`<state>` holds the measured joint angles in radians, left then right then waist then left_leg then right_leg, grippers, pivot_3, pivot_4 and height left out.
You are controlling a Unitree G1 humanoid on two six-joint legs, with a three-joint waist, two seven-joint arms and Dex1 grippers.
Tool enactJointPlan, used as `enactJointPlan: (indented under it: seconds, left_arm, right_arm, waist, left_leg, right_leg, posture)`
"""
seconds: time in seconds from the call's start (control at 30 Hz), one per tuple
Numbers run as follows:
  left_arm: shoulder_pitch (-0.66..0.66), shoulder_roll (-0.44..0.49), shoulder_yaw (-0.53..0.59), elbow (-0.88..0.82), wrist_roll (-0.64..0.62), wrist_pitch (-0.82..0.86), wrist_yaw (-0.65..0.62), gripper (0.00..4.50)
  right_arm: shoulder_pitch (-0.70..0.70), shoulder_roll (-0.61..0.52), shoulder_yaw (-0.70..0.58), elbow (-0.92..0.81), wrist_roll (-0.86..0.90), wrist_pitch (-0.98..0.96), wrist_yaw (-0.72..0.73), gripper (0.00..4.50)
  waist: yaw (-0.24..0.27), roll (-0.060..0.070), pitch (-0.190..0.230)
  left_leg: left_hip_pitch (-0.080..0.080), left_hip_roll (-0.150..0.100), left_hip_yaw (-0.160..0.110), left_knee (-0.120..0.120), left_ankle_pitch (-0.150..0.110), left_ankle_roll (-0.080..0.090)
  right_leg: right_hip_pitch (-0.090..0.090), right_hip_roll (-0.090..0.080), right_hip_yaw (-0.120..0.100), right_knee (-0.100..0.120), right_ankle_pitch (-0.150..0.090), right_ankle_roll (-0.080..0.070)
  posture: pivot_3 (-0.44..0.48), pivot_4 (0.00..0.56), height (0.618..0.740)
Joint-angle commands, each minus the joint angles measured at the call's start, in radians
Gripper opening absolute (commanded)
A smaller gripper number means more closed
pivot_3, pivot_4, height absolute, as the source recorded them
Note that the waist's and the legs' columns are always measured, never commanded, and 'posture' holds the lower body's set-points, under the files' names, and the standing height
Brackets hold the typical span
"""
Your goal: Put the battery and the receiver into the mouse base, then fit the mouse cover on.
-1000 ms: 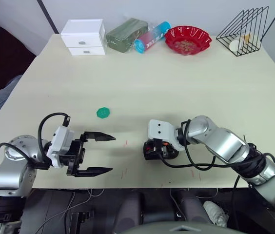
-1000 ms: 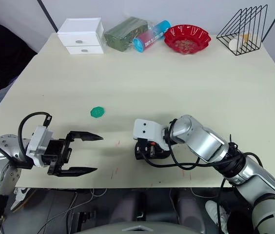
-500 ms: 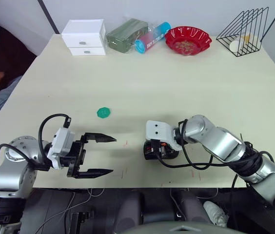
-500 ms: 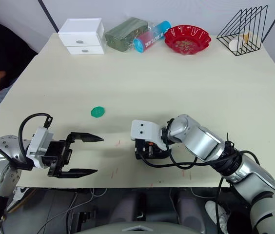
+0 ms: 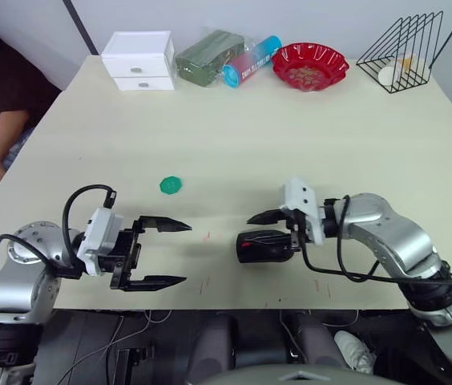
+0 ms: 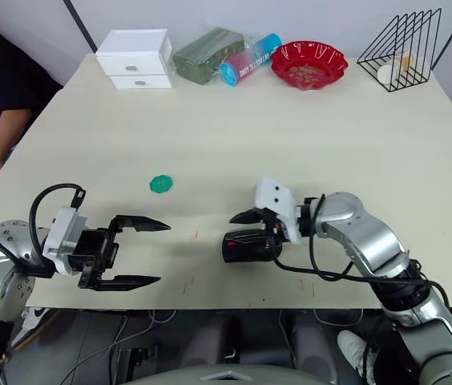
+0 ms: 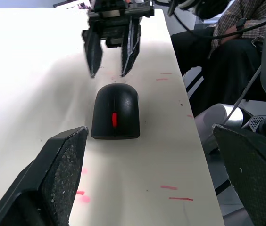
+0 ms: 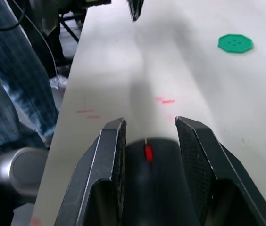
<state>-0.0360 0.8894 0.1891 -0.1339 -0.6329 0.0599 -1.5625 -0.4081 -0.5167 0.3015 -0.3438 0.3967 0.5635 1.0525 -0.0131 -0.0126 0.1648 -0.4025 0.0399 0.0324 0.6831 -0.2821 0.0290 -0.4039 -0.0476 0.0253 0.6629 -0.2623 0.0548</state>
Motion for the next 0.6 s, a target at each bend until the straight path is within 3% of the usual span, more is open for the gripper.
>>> enactJointPlan:
  seconds: [0.03, 0.47, 0.6]
  left_arm:
    - [-0.006, 0.003, 0.022, -0.008, -0.017, 0.001, -0.011, 4.5]
    - [0.003, 0.003, 0.028, -0.033, -0.019, 0.017, 0.013, 4.5]
    - [0.027, -0.019, 0.036, -0.054, -0.005, 0.016, 0.064, 4.5]
  right_arm:
    - [0.066, -0.002, -0.06, 0.029, 0.027, -0.127, 0.039, 1.74]
    - [0.143, 0.06, 0.014, 0.348, -0.106, -0.438, 0.105, 1.74]
    - [0.152, 0.069, -0.034, 0.346, -0.091, -0.483, 0.085, 1.74]
  waist:
    - [0.0, 0.0, 0.0]
    - [0.0, 0.0, 0.0]
    - [-0.003, -0.001, 0.0]
  left_leg:
    - [0.0, 0.0, 0.0, 0.0, 0.0, 0.0]
    - [0.001, 0.0, 0.002, 0.0, 0.0, 0.0]
    - [0.002, 0.0, 0.002, 0.0, 0.0, 0.0]
  right_leg:
    - [0.0, 0.0, 0.0, 0.0, 0.0, 0.0]
    - [0.0, 0.0, 0.001, 0.0, 0.0, 0.0]
    - [0.0, 0.0, 0.002, 0.001, 0.0, 0.0]
  posture:
    - [0.0, 0.15, 0.74]
    - [0.0, 0.15, 0.74]
    - [0.0, 0.15, 0.74]
